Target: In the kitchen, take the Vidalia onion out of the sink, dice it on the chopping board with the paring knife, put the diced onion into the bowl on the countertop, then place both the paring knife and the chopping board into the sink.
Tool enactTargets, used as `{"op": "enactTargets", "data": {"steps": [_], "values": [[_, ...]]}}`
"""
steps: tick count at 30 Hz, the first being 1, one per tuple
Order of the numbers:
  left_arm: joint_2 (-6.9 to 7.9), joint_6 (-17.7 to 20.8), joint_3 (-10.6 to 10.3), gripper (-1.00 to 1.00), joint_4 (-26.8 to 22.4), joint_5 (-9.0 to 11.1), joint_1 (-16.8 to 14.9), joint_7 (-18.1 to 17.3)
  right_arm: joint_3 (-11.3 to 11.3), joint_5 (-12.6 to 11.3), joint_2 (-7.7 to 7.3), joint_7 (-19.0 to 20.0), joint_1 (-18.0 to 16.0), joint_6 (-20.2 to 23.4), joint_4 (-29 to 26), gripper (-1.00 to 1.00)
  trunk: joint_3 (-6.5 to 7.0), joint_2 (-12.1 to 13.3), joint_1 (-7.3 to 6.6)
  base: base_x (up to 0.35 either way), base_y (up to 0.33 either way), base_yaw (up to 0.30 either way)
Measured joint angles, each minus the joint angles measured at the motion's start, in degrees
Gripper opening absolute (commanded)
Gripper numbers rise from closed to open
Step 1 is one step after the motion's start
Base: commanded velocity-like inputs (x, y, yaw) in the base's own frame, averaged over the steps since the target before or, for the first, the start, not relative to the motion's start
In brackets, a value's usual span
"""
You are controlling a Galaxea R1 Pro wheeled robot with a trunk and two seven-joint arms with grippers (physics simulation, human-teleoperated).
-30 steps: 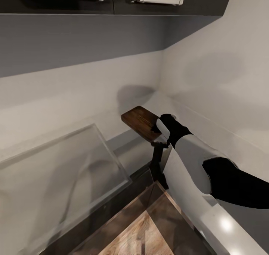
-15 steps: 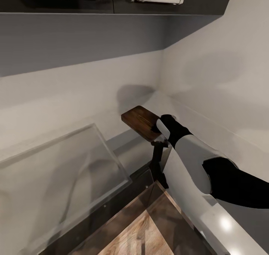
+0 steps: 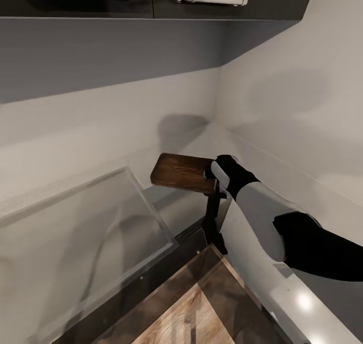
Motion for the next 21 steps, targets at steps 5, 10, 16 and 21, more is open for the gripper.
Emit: {"op": "enactTargets", "data": {"steps": [5, 10, 16, 21], "values": [[0.02, 0.0, 0.0, 1.00, 0.0, 0.0, 0.0, 0.0, 0.0, 0.2, 0.00, 0.0, 0.0, 0.0, 0.0, -1.00, 0.00, 0.0, 0.00, 0.000, 0.000, 0.000], [0.03, 0.0, 0.0, 1.00, 0.0, 0.0, 0.0, 0.0, 0.0, 0.1, 0.00, 0.0, 0.0, 0.0, 0.0, -1.00, 0.00, 0.0, 0.00, 0.000, 0.000, 0.000], [0.02, 0.0, 0.0, 1.00, 0.0, 0.0, 0.0, 0.0, 0.1, 0.9, 0.00, -0.1, 0.0, 0.7, 0.0, -1.00, 0.18, 0.0, 0.00, 0.000, 0.000, 0.000], [0.02, 0.0, 0.0, 1.00, 0.0, 0.0, 0.0, 0.0, 0.0, 0.3, 0.00, 0.0, 0.0, 0.5, -0.1, -1.00, 0.61, 0.0, 0.00, 0.000, 0.000, 0.000]]}}
